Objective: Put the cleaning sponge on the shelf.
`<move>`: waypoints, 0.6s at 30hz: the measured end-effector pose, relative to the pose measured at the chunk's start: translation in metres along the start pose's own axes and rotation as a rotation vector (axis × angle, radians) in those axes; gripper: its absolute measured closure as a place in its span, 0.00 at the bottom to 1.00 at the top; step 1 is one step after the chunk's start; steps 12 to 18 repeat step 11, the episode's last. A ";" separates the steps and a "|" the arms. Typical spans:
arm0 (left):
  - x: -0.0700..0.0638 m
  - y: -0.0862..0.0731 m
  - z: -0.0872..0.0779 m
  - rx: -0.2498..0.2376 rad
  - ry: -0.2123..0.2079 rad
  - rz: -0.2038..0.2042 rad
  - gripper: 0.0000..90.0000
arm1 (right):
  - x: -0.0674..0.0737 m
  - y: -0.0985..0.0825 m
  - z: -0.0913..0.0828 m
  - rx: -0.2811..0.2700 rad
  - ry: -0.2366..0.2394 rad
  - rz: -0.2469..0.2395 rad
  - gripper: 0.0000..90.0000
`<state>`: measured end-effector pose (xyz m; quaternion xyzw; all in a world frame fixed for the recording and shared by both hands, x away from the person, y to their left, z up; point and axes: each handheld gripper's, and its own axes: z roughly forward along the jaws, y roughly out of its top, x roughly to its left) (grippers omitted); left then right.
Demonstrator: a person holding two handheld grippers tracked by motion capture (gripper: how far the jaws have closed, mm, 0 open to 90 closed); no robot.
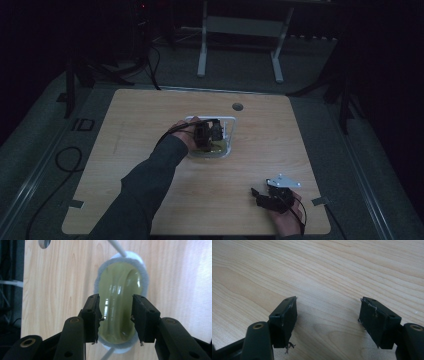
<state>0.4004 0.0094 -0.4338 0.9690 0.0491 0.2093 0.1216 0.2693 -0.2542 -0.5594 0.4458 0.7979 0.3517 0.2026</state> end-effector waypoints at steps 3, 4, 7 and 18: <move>-0.001 -0.003 -0.009 -0.034 -0.023 -0.014 0.66 | 0.000 0.000 0.000 0.000 0.000 0.000 0.33; -0.001 -0.004 -0.012 -0.046 -0.030 -0.021 0.66 | 0.000 0.000 0.000 0.000 0.000 0.001 0.33; -0.002 -0.008 -0.025 -0.092 -0.049 -0.056 0.66 | 0.000 0.000 0.000 0.000 0.000 0.001 0.33; -0.006 -0.014 -0.039 -0.136 -0.071 -0.093 0.66 | 0.000 0.000 0.000 0.001 0.000 0.000 0.33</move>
